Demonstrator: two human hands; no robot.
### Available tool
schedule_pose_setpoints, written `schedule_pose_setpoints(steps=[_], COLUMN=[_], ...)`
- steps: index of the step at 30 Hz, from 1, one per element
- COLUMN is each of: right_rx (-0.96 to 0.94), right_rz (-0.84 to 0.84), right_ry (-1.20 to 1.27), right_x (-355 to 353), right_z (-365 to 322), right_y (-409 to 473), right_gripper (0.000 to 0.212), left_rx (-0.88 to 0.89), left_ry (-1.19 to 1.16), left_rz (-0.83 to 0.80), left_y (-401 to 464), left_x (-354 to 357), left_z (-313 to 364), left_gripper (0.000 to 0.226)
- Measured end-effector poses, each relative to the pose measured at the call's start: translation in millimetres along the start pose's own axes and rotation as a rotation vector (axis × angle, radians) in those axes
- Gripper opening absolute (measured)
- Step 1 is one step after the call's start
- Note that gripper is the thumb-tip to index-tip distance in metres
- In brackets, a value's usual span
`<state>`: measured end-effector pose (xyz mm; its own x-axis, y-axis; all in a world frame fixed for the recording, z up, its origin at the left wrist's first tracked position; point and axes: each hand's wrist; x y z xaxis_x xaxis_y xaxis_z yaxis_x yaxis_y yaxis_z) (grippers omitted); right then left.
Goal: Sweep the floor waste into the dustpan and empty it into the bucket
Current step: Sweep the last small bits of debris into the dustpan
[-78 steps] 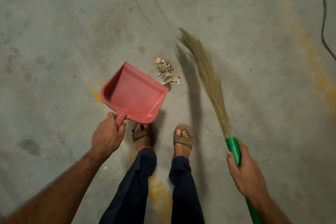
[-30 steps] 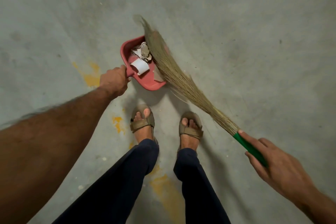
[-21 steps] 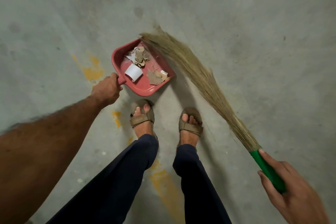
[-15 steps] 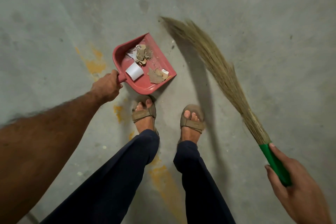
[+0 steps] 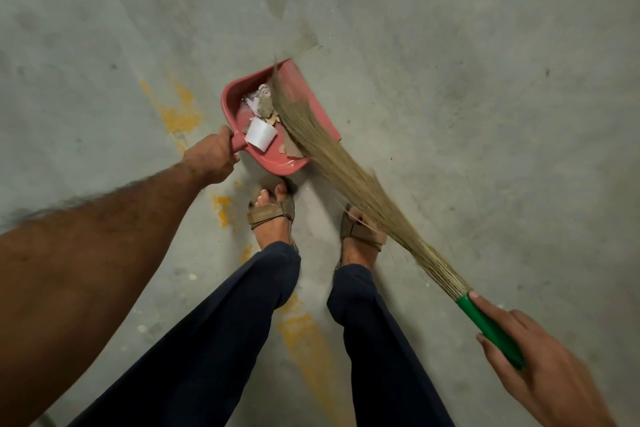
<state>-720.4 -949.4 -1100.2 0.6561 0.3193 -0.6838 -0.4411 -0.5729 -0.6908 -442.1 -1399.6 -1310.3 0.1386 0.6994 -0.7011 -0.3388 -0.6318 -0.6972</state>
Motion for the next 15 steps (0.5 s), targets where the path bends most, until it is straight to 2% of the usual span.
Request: schedule_pose_setpoints(steps=[4,6,8,10,15], right_rx=[0.118,0.147,0.135,0.139,0.069], right_rz=[0.116,0.153,0.153,0.146,0.184], right_ry=[0.158,0.177,0.151,0.153,0.102], right_x=[-11,-8,-7,-9,-10], right_z=[-10,-4,3,6,0], right_y=[-34,-42,-46,-48,-66], right_gripper=[0.068,0.071,0.07,0.06,0.059], left_rx=[-0.047,-0.047,-0.033,-0.016,0.008], left_ry=[-0.006,-0.015,-0.026,-0.045,-0.079], left_rz=[0.0,-0.001,0.002,0.006,0.035], left_y=[-10,-15,-18,-20,-29], left_x=[3,5,7,8,-2], left_z=[-5,-10,-14,-14,-5], left_gripper=[0.039,0.039,0.039,0.038,0.037])
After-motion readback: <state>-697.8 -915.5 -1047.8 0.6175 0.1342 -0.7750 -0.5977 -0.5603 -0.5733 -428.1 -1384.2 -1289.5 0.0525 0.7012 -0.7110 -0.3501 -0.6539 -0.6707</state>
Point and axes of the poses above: each hand's wrist, its own y-axis towards the middle knuckle, its own x-axis out of the palm, z = x × y, and after that the axes turned 6 degrees about z, right-handed
